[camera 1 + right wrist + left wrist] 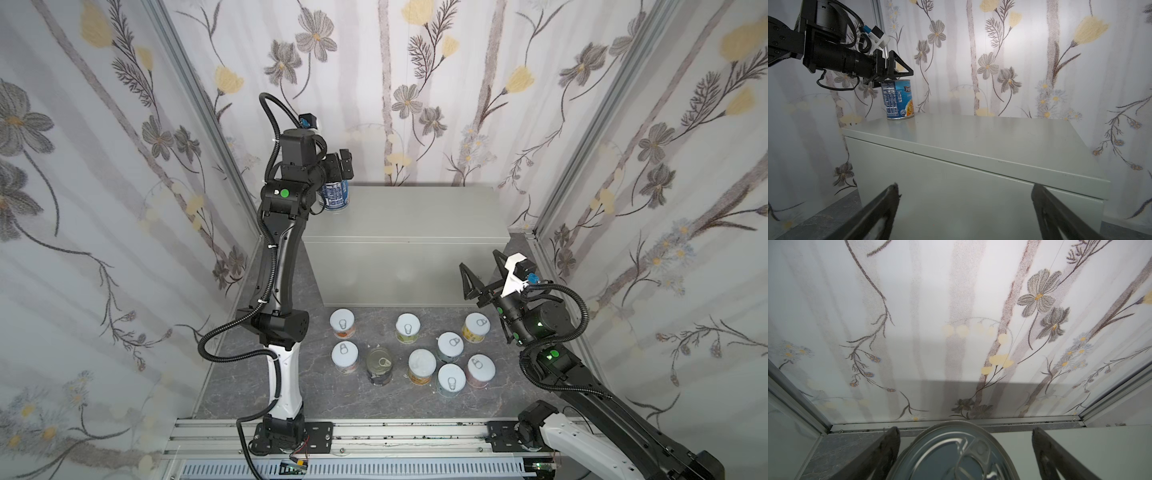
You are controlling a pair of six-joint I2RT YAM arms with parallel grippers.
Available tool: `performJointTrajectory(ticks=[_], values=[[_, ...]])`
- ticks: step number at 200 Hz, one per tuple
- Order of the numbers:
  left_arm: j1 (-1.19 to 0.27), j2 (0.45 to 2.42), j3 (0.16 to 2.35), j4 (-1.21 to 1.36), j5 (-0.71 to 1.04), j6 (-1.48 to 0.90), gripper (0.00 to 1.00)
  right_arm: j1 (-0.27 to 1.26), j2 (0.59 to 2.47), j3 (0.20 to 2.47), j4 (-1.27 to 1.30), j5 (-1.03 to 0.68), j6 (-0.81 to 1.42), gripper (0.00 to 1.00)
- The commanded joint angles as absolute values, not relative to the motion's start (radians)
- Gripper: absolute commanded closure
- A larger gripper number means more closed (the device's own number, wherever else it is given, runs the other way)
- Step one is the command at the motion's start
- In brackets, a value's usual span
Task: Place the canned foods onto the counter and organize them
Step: 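Lower the blue-labelled can onto the cabinet top's far corner with the left gripper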
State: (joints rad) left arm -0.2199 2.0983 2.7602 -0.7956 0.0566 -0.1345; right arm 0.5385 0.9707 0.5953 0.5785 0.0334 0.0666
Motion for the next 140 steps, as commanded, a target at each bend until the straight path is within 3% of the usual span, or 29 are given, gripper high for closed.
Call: performJointTrajectory(ticks=[1,86,140], values=[[-0.221,2.085,2.770,-0.740,0.105,-0.122,0.00,0.539,0.965,0.592,0.569,0.045,0.053,0.00],[-0.218,1.978,2.726,-0.749,0.175,-0.014,0.00,0.540,0.958,0.588,0.559,0.052,0.041,0.00],[-0.224,1.718,2.214,-0.589,0.111,-0.007,0.00,0.540,0.976,0.591,0.573,0.053,0.030,0.00]])
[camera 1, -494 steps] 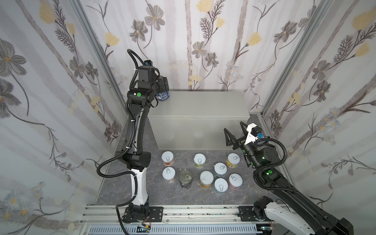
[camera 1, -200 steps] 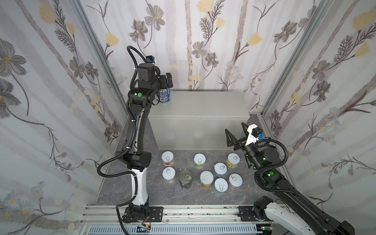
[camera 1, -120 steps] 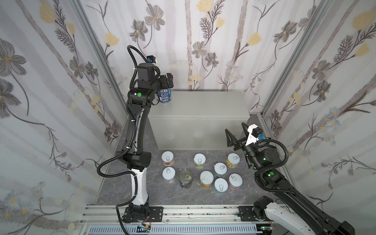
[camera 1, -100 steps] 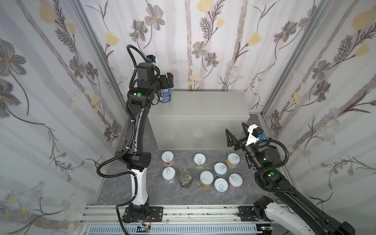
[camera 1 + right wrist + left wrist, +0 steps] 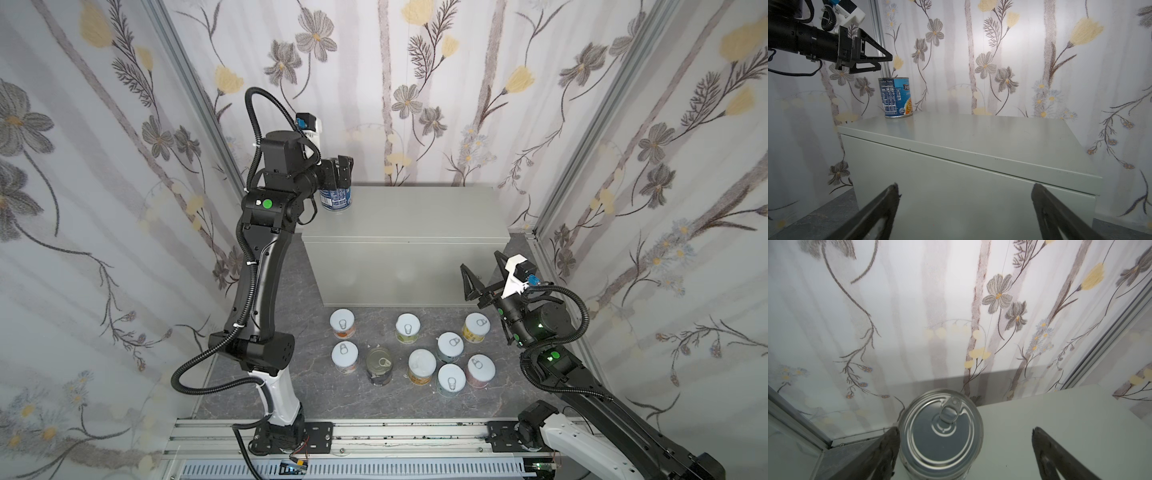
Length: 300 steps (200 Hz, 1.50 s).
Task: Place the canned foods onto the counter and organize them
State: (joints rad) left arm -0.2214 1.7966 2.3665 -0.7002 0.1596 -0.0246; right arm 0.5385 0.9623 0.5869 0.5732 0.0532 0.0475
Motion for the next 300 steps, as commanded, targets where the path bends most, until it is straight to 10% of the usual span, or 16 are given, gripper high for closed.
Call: performJointTrajectory(ticks=[1,208,300], values=[[-0.223,1.714,2.210,-0.588,0.110,-0.007,0.00,0.540,0.977,0.591,0.573,0.052,0.030,0.00],[-0.219,1.609,1.749,-0.370,0.125,0.074,0.00,0.540,0.994,0.591,0.569,0.047,0.046,0.00],[-0.216,1.665,1.797,-0.368,0.093,0.063,0.17,0.539,1.012,0.591,0.574,0.057,0.039,0.00]])
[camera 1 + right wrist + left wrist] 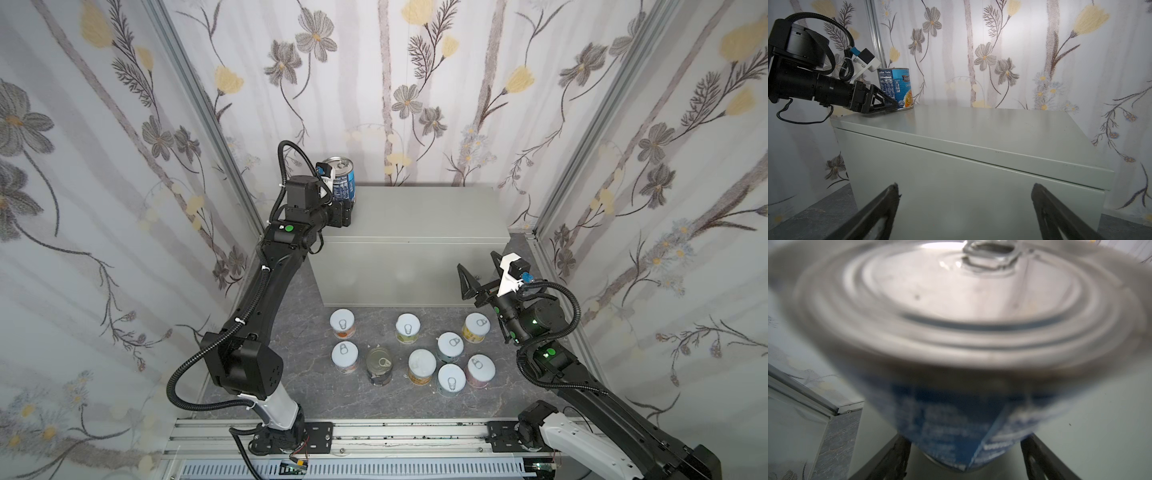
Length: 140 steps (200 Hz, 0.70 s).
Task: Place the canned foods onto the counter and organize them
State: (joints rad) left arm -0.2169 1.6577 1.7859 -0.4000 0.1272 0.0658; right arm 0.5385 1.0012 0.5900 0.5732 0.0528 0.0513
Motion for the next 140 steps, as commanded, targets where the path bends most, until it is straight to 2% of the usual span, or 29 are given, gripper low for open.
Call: performJointTrajectory(ticks=[1,46,140], values=[[-0.216,1.665,1.798,-0.369,0.093,0.062,0.17,0.539,1.012,0.592,0.574,0.057,0.039,0.00],[-0.208,1.683,1.815,-0.367,0.055,0.050,0.14,0.540,1.027,0.595,0.580,0.055,0.039,0.00],[-0.207,1.699,1.884,-0.392,0.007,0.022,0.12,0.540,0.996,0.594,0.565,0.043,0.040,0.00]])
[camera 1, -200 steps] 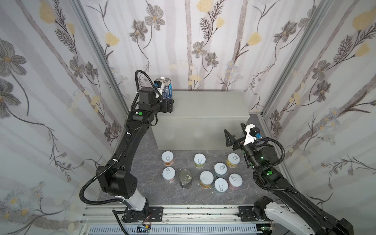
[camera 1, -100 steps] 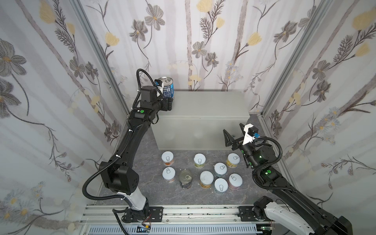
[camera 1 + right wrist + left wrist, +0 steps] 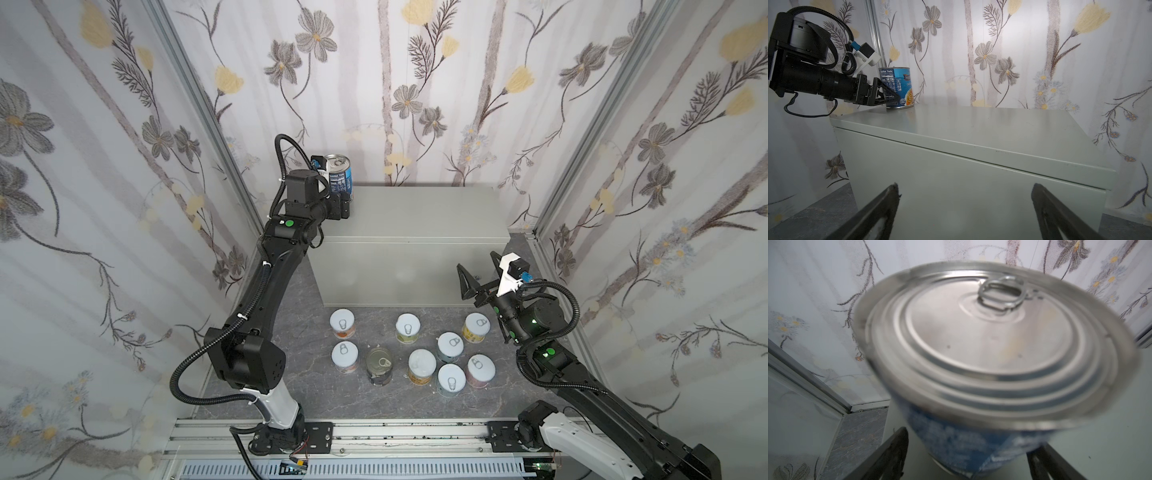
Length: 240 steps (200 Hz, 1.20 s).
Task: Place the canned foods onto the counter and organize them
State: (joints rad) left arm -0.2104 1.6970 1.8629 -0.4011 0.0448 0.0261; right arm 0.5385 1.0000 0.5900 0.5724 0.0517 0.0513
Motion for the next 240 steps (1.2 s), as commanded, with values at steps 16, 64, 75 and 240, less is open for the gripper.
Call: performJointTrajectory(ticks=[16,64,75,240], values=[[-0.207,1.703,1.893,-0.397,-0.011,0.023,0.12,0.540,0.996,0.594,0.569,0.042,0.040,0.00],[-0.205,1.723,1.918,-0.413,0.072,0.023,0.04,0.539,1.004,0.595,0.572,0.037,0.040,0.00],[-0.206,1.742,1.943,-0.425,0.078,0.021,0.00,0.540,1.007,0.597,0.574,0.037,0.040,0.00],[-0.205,1.800,1.977,-0.339,0.019,0.073,0.19,0.540,0.996,0.583,0.565,0.057,0.025,0.00]])
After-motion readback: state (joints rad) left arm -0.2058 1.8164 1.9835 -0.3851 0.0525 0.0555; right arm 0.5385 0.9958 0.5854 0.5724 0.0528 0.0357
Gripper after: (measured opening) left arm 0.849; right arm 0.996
